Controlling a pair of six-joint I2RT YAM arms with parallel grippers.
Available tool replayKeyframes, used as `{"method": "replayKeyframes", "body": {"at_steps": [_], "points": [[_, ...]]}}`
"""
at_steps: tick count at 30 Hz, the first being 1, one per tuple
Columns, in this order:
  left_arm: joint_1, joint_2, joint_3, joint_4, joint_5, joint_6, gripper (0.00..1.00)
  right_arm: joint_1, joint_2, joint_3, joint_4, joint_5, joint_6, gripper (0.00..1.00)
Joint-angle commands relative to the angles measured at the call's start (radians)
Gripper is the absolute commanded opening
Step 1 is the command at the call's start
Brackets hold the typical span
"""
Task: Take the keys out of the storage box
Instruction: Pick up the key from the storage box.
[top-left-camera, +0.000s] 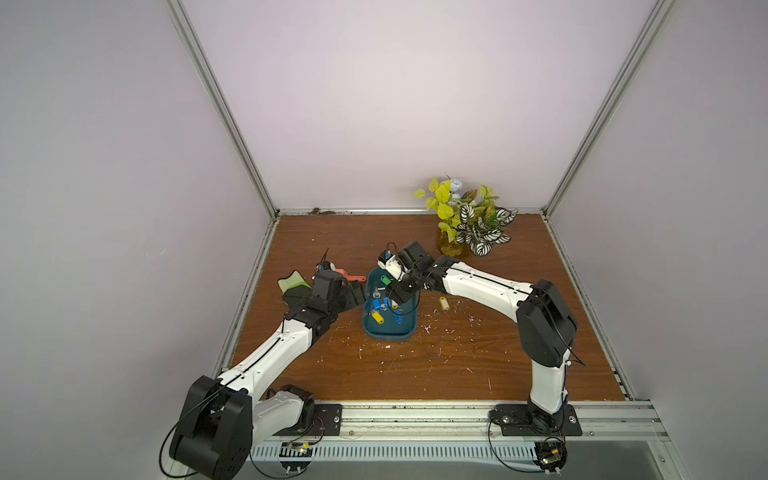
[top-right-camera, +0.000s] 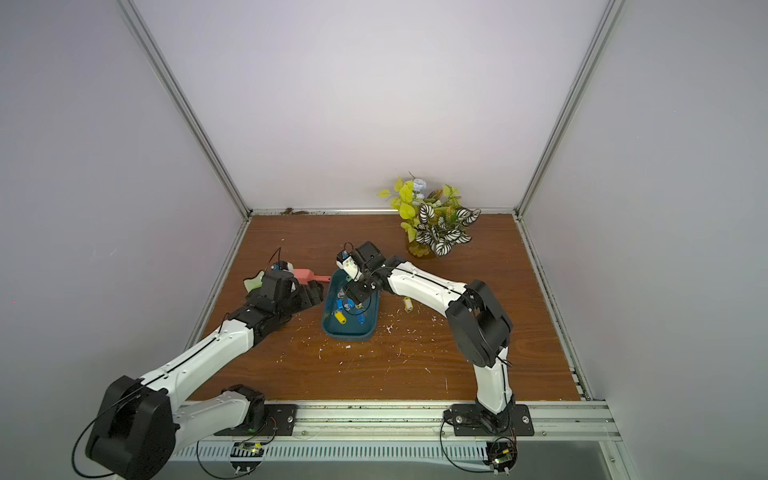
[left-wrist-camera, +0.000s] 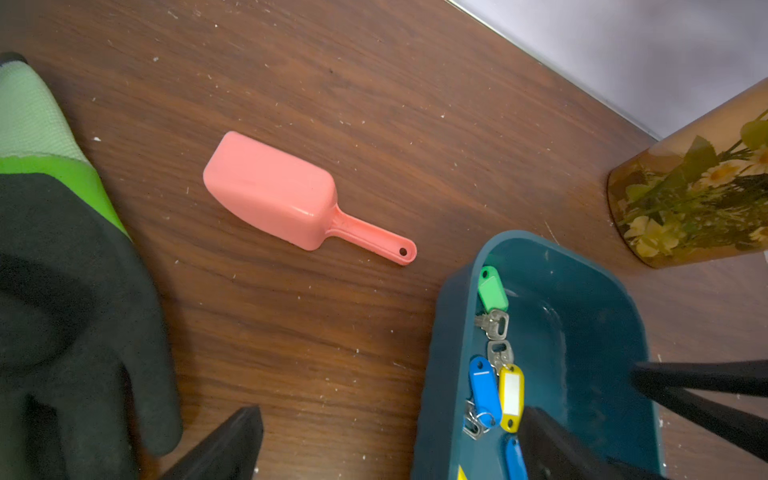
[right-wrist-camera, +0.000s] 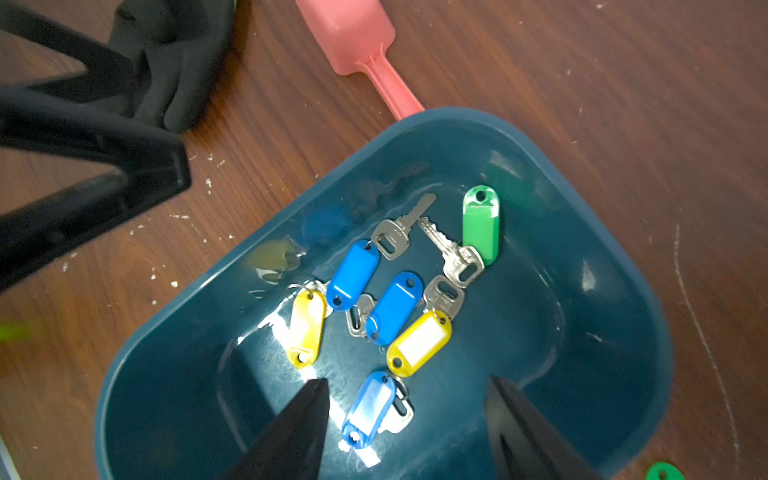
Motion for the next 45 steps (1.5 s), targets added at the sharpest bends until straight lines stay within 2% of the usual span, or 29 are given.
{"method": "replayKeyframes", "body": {"at_steps": [1, 8, 18, 27, 36, 45], "points": [[0.01, 0.007, -0.014, 0.029, 0.01, -0.017, 1.0, 0.017, 0.018, 0.033, -0.006, -0.063, 0.01, 0.65], [0.01, 0.037, -0.02, 0.042, 0.02, -0.021, 1.0, 0.034, 0.098, 0.069, -0.009, -0.093, 0.02, 0.62], [0.011, 0.049, -0.018, 0.048, 0.033, -0.021, 1.0, 0.044, 0.178, 0.137, -0.042, -0.073, 0.02, 0.59], [0.011, 0.055, -0.017, 0.049, 0.03, -0.014, 1.0, 0.052, 0.203, 0.143, -0.065, -0.078, 0.018, 0.55], [0.01, 0.056, -0.021, 0.046, 0.028, -0.008, 1.0, 0.055, 0.215, 0.134, -0.076, -0.08, 0.027, 0.44], [0.011, 0.062, -0.021, 0.048, 0.027, -0.004, 1.0, 0.058, 0.223, 0.134, -0.08, -0.08, 0.027, 0.4]]}}
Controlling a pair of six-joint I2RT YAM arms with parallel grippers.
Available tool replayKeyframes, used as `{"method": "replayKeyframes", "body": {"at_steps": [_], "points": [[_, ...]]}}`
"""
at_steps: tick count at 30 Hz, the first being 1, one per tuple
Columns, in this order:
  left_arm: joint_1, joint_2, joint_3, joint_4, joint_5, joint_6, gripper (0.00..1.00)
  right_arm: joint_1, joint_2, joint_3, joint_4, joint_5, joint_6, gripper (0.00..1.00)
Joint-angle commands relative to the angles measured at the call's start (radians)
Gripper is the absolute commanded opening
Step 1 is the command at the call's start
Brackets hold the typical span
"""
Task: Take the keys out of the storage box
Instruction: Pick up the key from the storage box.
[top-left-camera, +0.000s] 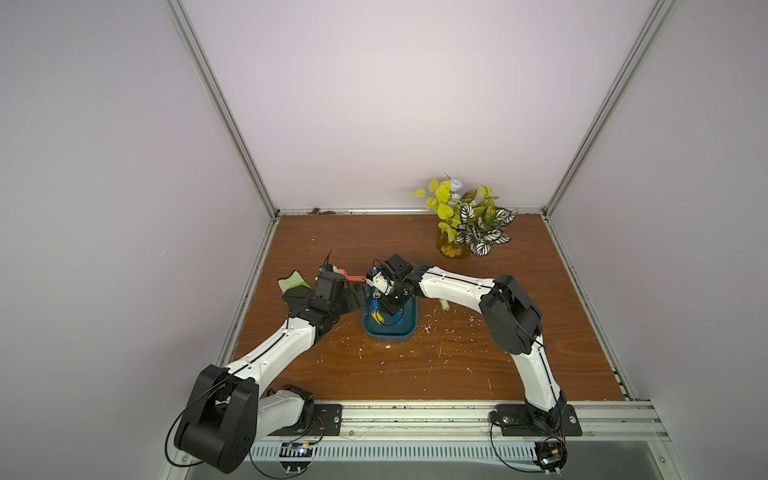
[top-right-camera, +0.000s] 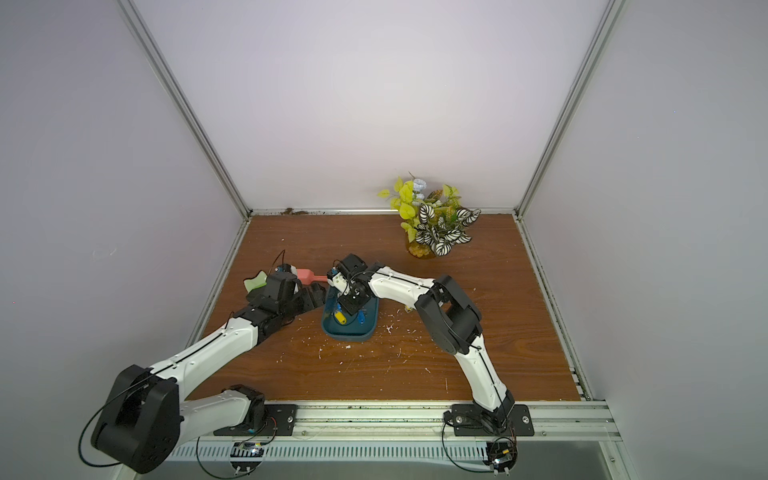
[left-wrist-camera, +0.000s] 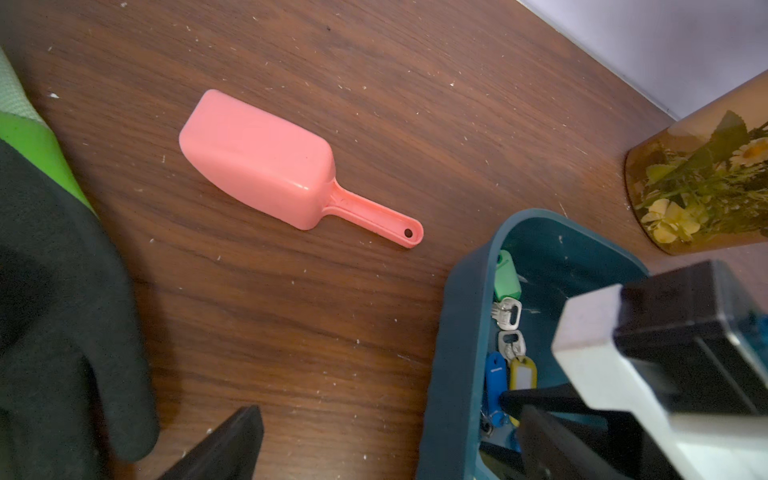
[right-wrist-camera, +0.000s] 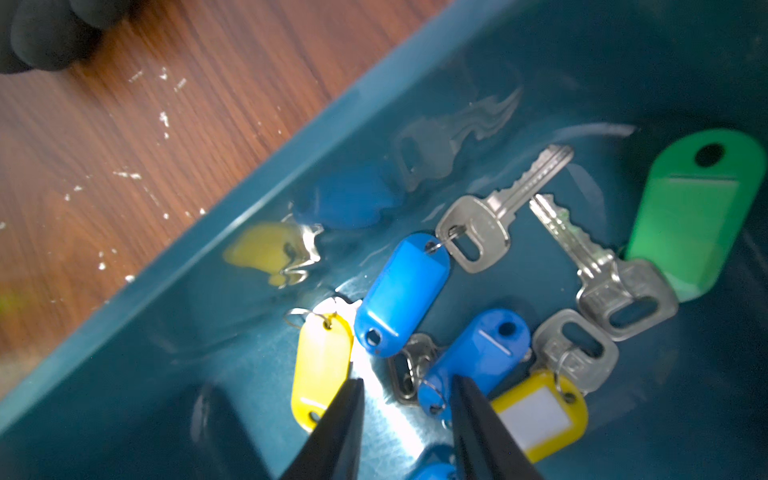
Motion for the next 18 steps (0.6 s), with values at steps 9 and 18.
{"method": "replayKeyframes", "body": {"at_steps": [9, 18], "points": [[0.01, 0.02, -0.009, 0.016, 0.002, 0.015, 1.0, 0.007, 0.015, 0.019, -0.024, -0.011, 0.002, 0.33], [0.011, 0.022, -0.001, 0.013, -0.003, 0.021, 1.0, 0.007, -0.002, 0.033, -0.029, -0.017, 0.001, 0.16]]}}
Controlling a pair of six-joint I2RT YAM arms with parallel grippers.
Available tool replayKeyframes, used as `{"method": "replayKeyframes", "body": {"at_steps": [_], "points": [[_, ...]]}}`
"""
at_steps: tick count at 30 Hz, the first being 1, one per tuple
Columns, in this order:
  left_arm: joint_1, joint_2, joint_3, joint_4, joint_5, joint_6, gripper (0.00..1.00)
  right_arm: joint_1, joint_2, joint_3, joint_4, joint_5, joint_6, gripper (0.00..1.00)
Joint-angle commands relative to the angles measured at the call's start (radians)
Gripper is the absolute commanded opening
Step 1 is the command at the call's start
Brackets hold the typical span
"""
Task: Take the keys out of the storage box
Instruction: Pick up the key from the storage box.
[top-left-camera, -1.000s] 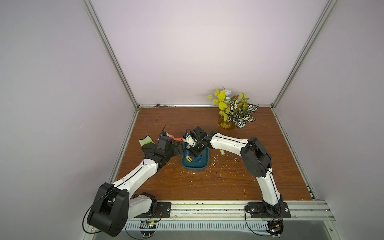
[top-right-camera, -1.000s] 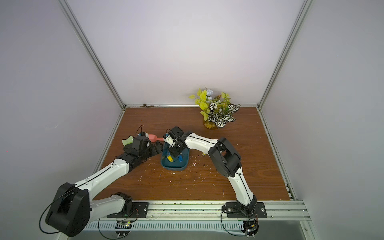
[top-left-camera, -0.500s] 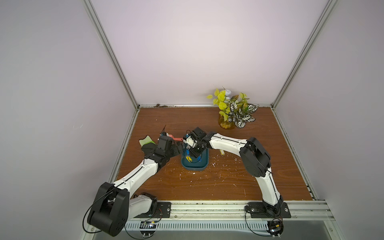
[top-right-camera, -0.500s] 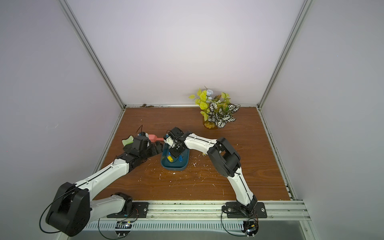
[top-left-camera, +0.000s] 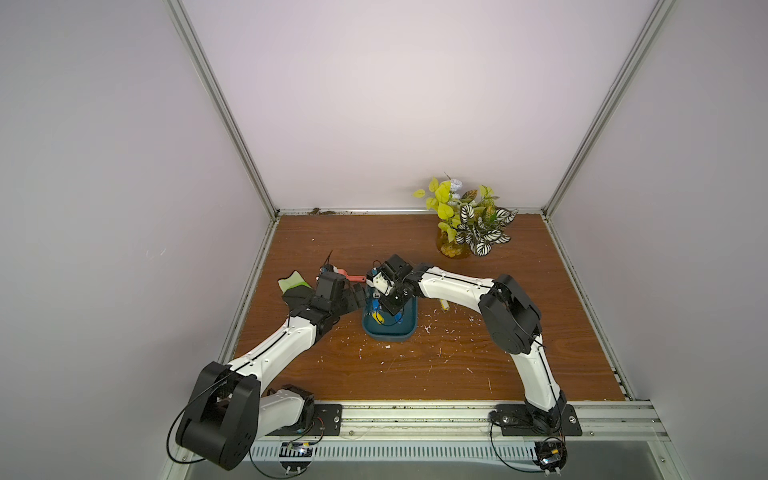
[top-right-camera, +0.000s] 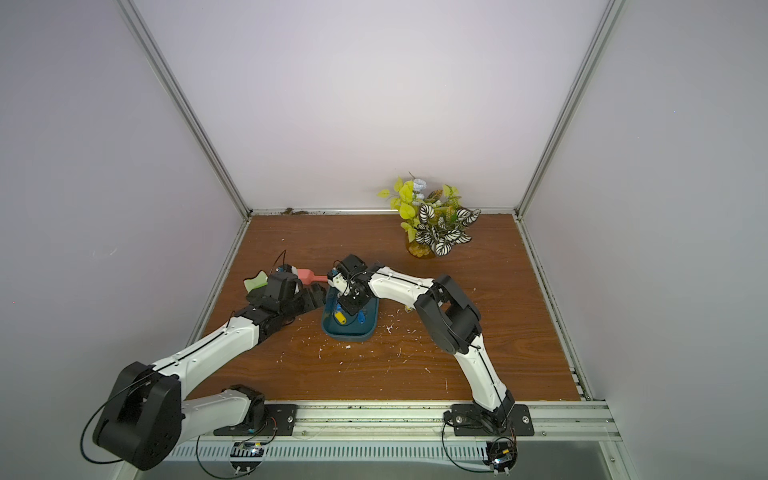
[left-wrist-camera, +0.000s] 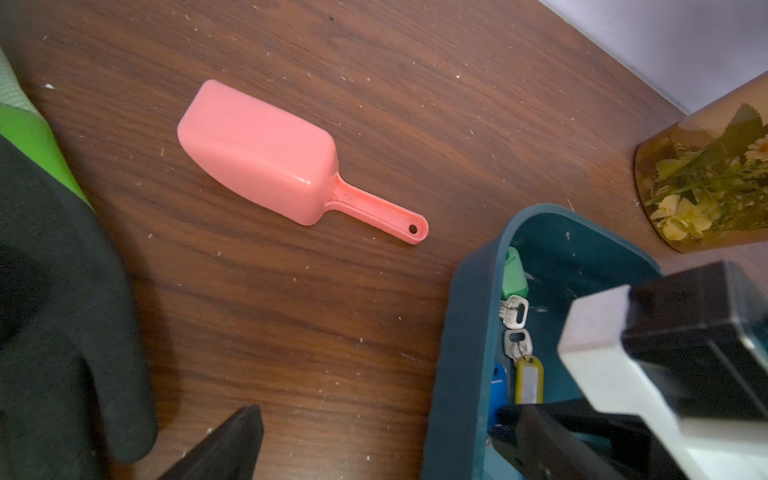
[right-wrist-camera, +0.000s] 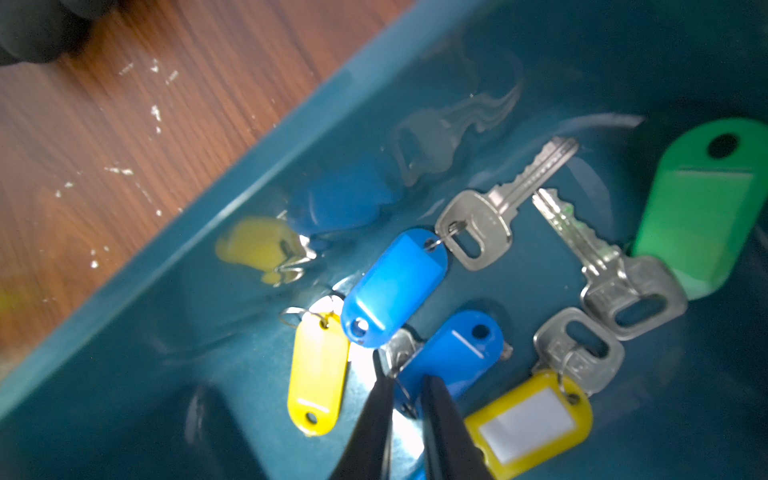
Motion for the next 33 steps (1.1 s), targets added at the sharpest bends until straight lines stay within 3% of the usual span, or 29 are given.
{"method": "replayKeyframes", "body": {"at_steps": [1, 8, 24, 33], "points": [[0.011, 0.008, 0.0, 0.008, -0.004, 0.015, 1.0, 0.007, -0.007, 0.033, -0.022, -0.017, -0.002, 0.14], [0.011, 0.0, 0.005, -0.002, -0.016, 0.021, 1.0, 0.006, -0.045, 0.038, -0.014, 0.005, -0.007, 0.0], [0.011, -0.043, 0.016, 0.008, -0.025, 0.04, 1.0, -0.005, -0.232, -0.035, 0.005, 0.074, -0.02, 0.0], [0.013, -0.057, 0.014, 0.028, -0.044, 0.047, 1.0, -0.087, -0.521, -0.227, 0.004, 0.085, -0.005, 0.0]]}}
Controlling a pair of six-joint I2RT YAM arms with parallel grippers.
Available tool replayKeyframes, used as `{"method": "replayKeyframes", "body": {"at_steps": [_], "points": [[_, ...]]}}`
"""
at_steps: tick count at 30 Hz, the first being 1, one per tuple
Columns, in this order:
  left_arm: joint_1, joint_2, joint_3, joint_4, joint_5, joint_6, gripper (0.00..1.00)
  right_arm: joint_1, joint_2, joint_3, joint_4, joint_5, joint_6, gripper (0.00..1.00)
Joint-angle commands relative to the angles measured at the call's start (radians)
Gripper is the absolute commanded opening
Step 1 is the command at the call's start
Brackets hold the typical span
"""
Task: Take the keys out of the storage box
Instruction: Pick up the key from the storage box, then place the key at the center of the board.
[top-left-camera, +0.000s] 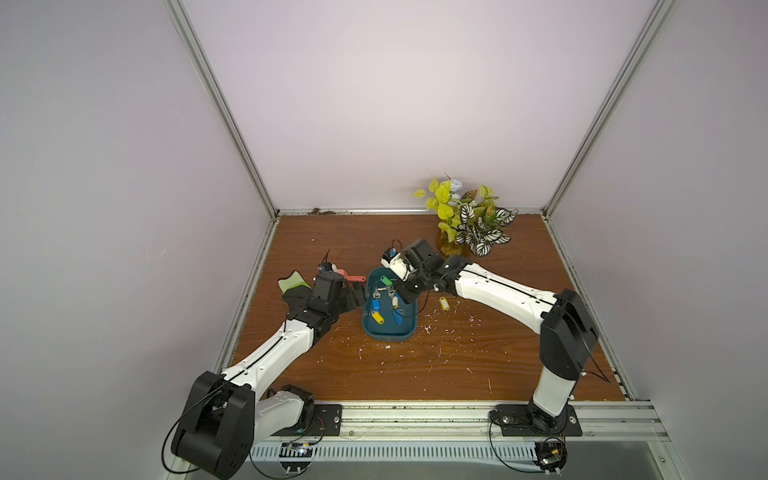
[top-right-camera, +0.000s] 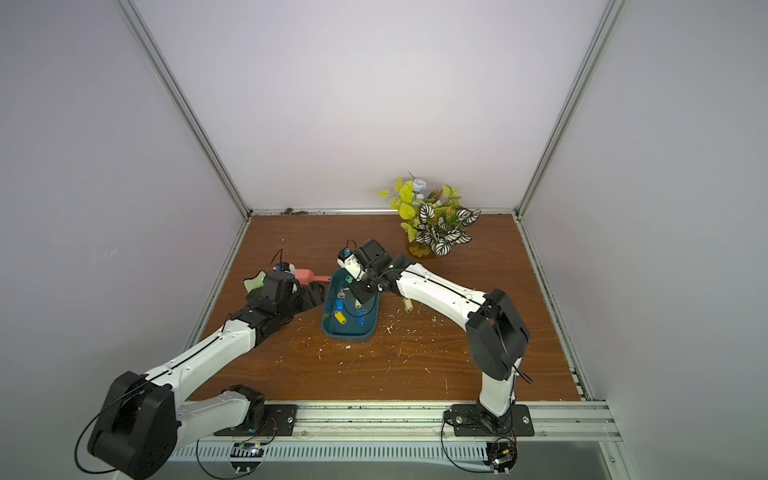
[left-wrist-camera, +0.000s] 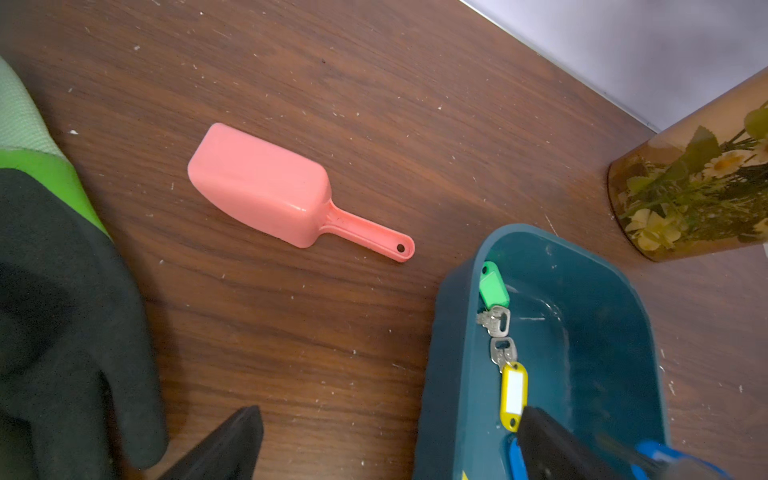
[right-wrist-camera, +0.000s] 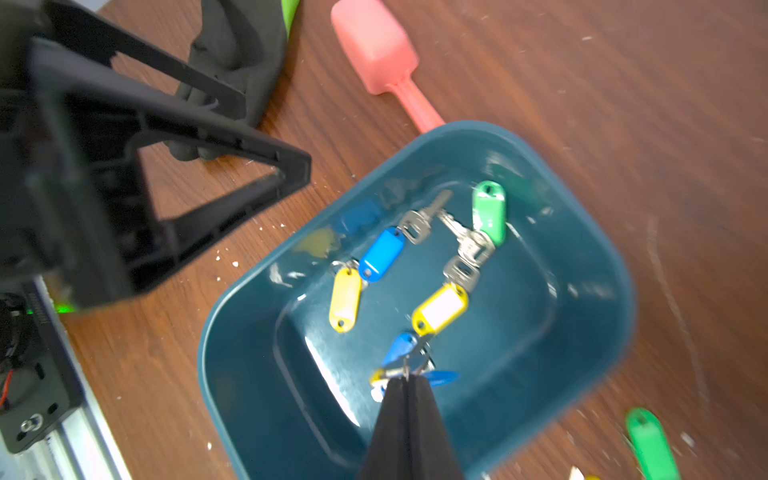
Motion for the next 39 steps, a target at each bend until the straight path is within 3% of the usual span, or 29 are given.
{"method": "replayKeyframes", "body": {"at_steps": [1, 10, 16, 24, 39], "points": [[0.012, -0.007, 0.015, 0.023, -0.031, 0.022, 1.0, -0.036, -0.146, -0.07, -0.014, 0.019, 0.008, 0.0], [0.014, -0.002, 0.014, 0.061, -0.041, 0.019, 1.0, -0.129, -0.463, -0.468, -0.018, 0.001, 0.156, 0.0], [0.015, 0.026, 0.03, 0.074, -0.046, 0.03, 1.0, -0.154, -0.574, -0.692, 0.08, -0.033, 0.268, 0.0], [0.015, 0.047, 0.04, 0.066, -0.047, 0.04, 1.0, -0.166, -0.539, -0.799, 0.171, -0.049, 0.294, 0.0], [0.015, 0.049, 0.04, 0.062, -0.042, 0.04, 1.0, -0.174, -0.377, -0.768, 0.364, -0.072, 0.269, 0.0]]}}
